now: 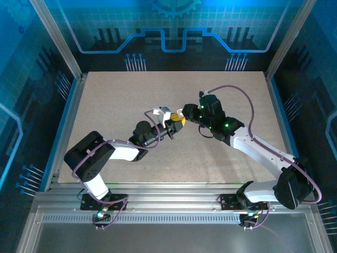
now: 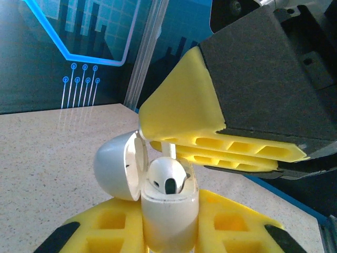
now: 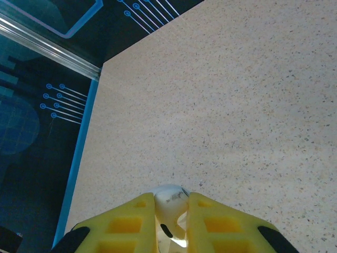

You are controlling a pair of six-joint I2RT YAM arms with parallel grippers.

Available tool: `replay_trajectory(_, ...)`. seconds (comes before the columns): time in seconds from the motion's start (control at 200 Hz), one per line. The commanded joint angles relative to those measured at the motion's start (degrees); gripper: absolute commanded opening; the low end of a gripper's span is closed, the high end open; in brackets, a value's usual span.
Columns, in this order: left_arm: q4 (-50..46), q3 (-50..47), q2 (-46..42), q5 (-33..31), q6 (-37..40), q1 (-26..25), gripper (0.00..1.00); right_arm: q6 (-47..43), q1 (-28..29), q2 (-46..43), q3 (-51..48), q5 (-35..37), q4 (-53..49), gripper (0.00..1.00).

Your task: Insert the wireless bluetooth earbuds into the charging case

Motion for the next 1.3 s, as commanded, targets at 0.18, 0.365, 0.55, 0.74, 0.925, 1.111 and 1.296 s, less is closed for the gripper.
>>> replay_trajectory(0.18, 7.05, 0.16, -0.29, -1.06, -0.45, -0.31, 0.10, 0.32, 1.27, -1.43, -2.28, 1.05, -2.16, 0.22)
replay_trajectory(0.365, 6.97, 0.24, -0.28, -0.57, -0.23, -0.37, 0.10, 0.38, 1.26, -1.81, -2.23, 1.13, -2.38, 0.26)
replay_trajectory(0.55, 6.75, 0.24, -0.56, -0.46, 0.20, -0.37, 0.10, 0.28, 1.27, -2.07, -1.95, 1.30, -3.03, 0.30)
replay_trajectory(0.74, 6.31, -0.20, -1.22, -0.09, 0.91, -0.35, 0.10, 0.22, 1.23, -2.74, -2.12, 1.30, -3.17, 0.30)
replay_trajectory(0.925, 6.33, -0.30, -1.34, 0.77, 1.39, -0.34, 0.10, -1.03, 1.24, -3.78, -2.47, 0.56, -1.67, 0.31)
replay_trajectory(1.111, 6.58, -0.20, -1.40, 1.60, 1.66, -0.36, 0.10, -2.96, 1.27, -4.47, -2.48, -1.44, -0.10, 0.30)
replay_trajectory(1.296, 7.08, -0.37, -1.32, 2.56, 2.06, -0.36, 0.10, -4.15, 1.27, -5.47, -2.69, -2.52, 0.17, 0.29)
